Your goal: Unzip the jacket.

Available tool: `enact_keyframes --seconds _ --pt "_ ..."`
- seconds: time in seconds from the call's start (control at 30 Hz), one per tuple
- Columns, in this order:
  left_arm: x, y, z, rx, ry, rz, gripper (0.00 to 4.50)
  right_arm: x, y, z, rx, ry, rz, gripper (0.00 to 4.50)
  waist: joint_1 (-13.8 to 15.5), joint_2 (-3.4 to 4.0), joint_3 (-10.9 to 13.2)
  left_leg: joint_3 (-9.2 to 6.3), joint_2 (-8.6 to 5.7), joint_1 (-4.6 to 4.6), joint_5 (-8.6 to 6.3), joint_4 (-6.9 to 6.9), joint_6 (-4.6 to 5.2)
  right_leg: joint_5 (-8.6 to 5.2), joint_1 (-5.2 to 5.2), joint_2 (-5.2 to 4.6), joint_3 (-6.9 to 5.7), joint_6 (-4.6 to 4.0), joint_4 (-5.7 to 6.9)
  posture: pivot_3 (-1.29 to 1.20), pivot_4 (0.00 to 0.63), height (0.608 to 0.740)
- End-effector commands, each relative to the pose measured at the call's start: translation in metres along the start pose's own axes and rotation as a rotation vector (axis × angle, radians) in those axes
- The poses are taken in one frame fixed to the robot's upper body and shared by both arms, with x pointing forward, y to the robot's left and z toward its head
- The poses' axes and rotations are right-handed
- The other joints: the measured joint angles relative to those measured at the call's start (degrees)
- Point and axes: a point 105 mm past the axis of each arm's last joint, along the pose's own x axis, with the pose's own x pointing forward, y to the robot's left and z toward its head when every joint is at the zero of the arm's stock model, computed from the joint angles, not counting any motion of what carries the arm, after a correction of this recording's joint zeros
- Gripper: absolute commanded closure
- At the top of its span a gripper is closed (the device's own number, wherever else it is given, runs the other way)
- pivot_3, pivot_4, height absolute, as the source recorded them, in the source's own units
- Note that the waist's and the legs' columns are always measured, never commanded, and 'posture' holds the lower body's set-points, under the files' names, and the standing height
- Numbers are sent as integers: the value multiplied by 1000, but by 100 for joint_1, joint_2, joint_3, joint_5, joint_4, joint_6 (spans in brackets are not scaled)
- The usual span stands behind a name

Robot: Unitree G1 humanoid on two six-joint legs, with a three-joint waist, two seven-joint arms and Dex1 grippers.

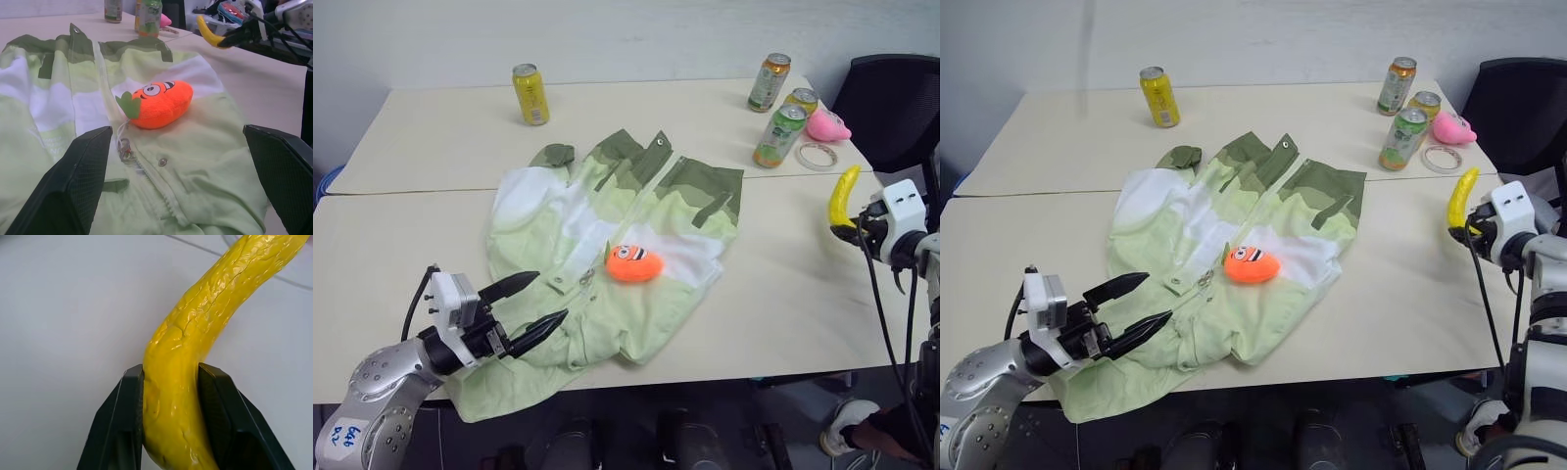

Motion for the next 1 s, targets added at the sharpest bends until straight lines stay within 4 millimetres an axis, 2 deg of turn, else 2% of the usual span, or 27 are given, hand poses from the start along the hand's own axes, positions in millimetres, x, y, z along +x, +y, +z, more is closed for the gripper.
enact_keyframes --seconds 0.03,0.2,0.27,0.37,0.47,0.57,0.63,0.73,0.97,1.0 --pt "2 1 4 15 -6 -13 0 -8 -4 20 -35 -130 5 1669 25 2 1 0 0 -1 0 0 1 0 0 0 0 0 0 0 150 740" --pt "1 4 3 14 14 -6 0 -31 0 53 -173 -281 128 16 105 7 4 0 -2 -1 1 2 3 0 0 -2 2 1 -2 0 150 740" --pt "-1 5 3 5 17 8 0 -42 15 68 -250 -339 247 16 124 7 5 0 -2 -1 0 2 4 0 0 -2 2 1 -2 0 150 740" --pt "-4 6 2 -4 26 29 0 -52 49 85 -284 -409 449 16 135 7 5 -5 1 -1 0 2 4 0 1 -3 0 1 -2 0 150 740" --pt "-3 -1 4 10 34 20 0 -41 82 77 -553 -366 535 16 134 7 5 -8 2 -1 0 4 4 1 3 -4 -2 1 -2 0 150 740" --pt "-1 -8 2 24 50 -11 0 -20 82 77 -699 -339 420 16 121 7 5 -6 0 1 -1 5 3 1 3 -4 -1 1 -1 0 150 740" --pt "0 -12 2 24 53 -22 0 4 87 69 -829 -271 361 16 111 8 5 -3 -2 2 0 6 1 0 0 -5 1 1 2 0 150 740" --pt "1 -14 2 23 54 -32 0 30 102 73 -909 -280 317 16 85 10 7 3 -1 4 2 7 -2 0 -5 -1 8 0 4 0 150 740" --pt "5 -10 5 36 38 -14 0 62 140 85 -1029 -312 321 16 101 11 7 0 2 0 4 7 -5 -2 -6 5 7 -3 3 0 150 740" --pt "5 -10 5 37 35 -13 0 64 145 83 -1011 -296 356 394 104 11 7 -2 2 -1 4 8 -5 -2 -6 5 7 -3 4 0 150 740"
